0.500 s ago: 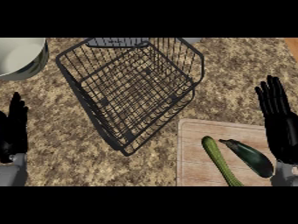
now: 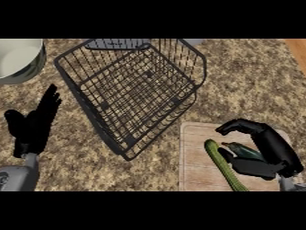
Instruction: Pick the eggplant from the cutting board and place it in the tiered basket
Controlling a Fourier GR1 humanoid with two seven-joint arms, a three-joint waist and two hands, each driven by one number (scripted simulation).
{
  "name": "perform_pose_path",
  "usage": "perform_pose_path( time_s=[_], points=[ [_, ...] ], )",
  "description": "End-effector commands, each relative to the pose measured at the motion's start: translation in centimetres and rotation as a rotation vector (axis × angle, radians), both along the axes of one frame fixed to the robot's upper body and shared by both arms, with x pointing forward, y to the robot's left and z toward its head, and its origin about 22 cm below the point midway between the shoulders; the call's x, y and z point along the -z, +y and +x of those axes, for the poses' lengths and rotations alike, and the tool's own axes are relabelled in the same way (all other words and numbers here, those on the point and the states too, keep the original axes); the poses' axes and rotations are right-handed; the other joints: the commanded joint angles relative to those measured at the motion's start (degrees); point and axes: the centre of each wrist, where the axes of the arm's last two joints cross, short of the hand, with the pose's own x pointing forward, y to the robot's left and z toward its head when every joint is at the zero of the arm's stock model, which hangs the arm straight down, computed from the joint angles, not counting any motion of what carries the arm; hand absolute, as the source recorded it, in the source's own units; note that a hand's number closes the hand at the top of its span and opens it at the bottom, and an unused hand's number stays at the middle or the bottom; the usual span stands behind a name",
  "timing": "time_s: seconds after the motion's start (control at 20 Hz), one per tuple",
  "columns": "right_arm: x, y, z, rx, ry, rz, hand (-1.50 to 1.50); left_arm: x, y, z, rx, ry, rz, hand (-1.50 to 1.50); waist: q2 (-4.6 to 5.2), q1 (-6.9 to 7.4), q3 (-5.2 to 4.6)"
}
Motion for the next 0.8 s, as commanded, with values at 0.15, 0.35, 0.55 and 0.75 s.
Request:
perform_pose_path(
  time_s=[0.15, 0.35, 0.55, 0.75],
  points=[
    [3.0, -4.1, -1.6, -0.019, -0.028, -0.142, -1.50, -1.8, 0.5, -2.5, 0.125, 0.008, -0.046, 0.00, 0.14, -0.12, 0.18],
    [-4.3, -3.8, 0.6, -0.116, -0.140, -0.364, -1.50, -2.2, 0.3, -1.4, 0.132, 0.017, -0.054, 0.00, -0.05, -0.61, 0.07],
    [-9.2, -5.2, 2.4, -0.154, -0.206, -0.722, -1.50, -2.2, -0.1, -0.9, 0.132, 0.003, -0.064, 0.00, 0.10, -0.06, -0.01],
    [-11.4, -4.9, 1.6, -0.395, -0.052, -1.019, -1.50, -2.4, -0.4, -1.3, 0.138, 0.024, -0.050, 0.00, -0.03, 0.39, -0.10]
  ],
)
